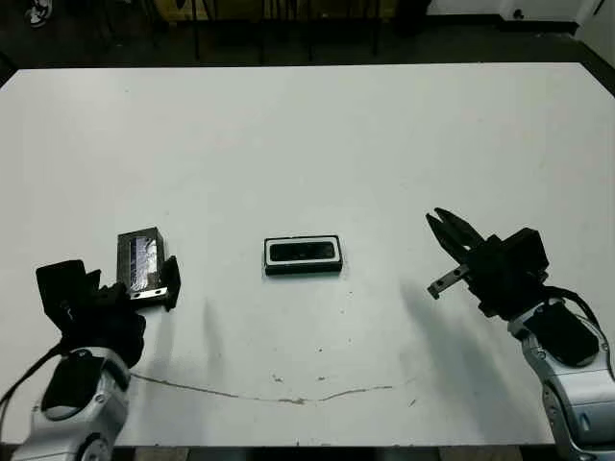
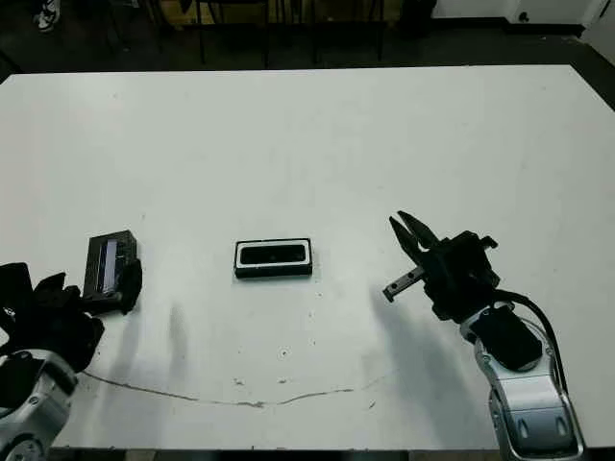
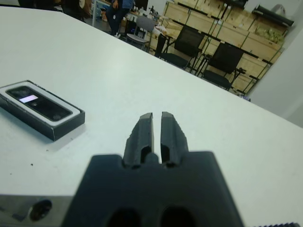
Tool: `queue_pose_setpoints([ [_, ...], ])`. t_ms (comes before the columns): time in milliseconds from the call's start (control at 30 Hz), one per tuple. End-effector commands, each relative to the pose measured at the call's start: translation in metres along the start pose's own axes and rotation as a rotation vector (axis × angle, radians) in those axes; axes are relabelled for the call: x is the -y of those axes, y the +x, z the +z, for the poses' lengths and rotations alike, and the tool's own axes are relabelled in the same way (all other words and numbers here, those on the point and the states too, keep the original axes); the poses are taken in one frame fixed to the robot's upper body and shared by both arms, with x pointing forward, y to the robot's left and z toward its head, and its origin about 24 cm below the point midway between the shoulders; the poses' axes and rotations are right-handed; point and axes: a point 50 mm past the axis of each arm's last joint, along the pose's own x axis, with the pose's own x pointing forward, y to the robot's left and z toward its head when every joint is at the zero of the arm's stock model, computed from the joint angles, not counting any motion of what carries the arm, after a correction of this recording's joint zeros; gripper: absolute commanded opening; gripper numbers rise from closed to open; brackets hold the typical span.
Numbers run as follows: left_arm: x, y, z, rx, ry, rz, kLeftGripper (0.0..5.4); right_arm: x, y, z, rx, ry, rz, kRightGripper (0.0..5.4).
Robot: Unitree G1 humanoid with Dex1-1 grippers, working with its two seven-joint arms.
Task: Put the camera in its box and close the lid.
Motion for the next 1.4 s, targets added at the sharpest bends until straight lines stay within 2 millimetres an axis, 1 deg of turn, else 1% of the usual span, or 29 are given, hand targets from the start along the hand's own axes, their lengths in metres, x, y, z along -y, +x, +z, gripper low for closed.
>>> queue_pose_setpoints([
  [33, -0.005, 0.001, -0.008, -0.002, 0.058, 0.049, 5.39, -0.001, -0.001, -0.008, -0.04, 0.012, 0.002, 0.0],
  [100, -0.005, 0.001, -0.01, 0.017, 0.112, 0.097, 5.39, -0.001, -0.001, -0.008, -0.045, 0.015, 0.004, 0.0],
  [200, -0.003, 0.001, -0.014, 0.013, 0.14, 0.156, 5.39, -0.001, -0.002, -0.009, -0.06, 0.018, 0.008, 0.0],
  [400, -0.002, 0.003, -0.021, -0.014, 0.116, 0.086, 5.39, -0.001, -0.002, -0.008, -0.052, 0.01, 0.014, 0.0],
  [767, -0.001, 0.008, -0.028, -0.042, 0.068, 0.036, 5.39, -0.003, -0.004, -0.01, -0.044, 0.018, 0.016, 0.0],
  [967, -0.002, 0.009, -0.029, -0.044, 0.075, 0.03, 5.39, -0.003, -0.004, -0.011, -0.051, 0.015, 0.019, 0.0],
  [1100, -0.004, 0.01, -0.029, -0.051, 0.055, 0.048, 5.39, -0.004, -0.004, -0.012, -0.04, 0.03, 0.028, 0.0],
  [1233, -0.006, 0.01, -0.03, -0.056, 0.072, 0.066, 5.39, -0.004, -0.004, -0.013, -0.034, 0.031, 0.035, 0.0],
  [1400, -0.008, 0.013, -0.033, -0.064, 0.037, 0.084, 5.39, -0.004, -0.004, -0.014, -0.028, 0.035, 0.034, 0.0],
])
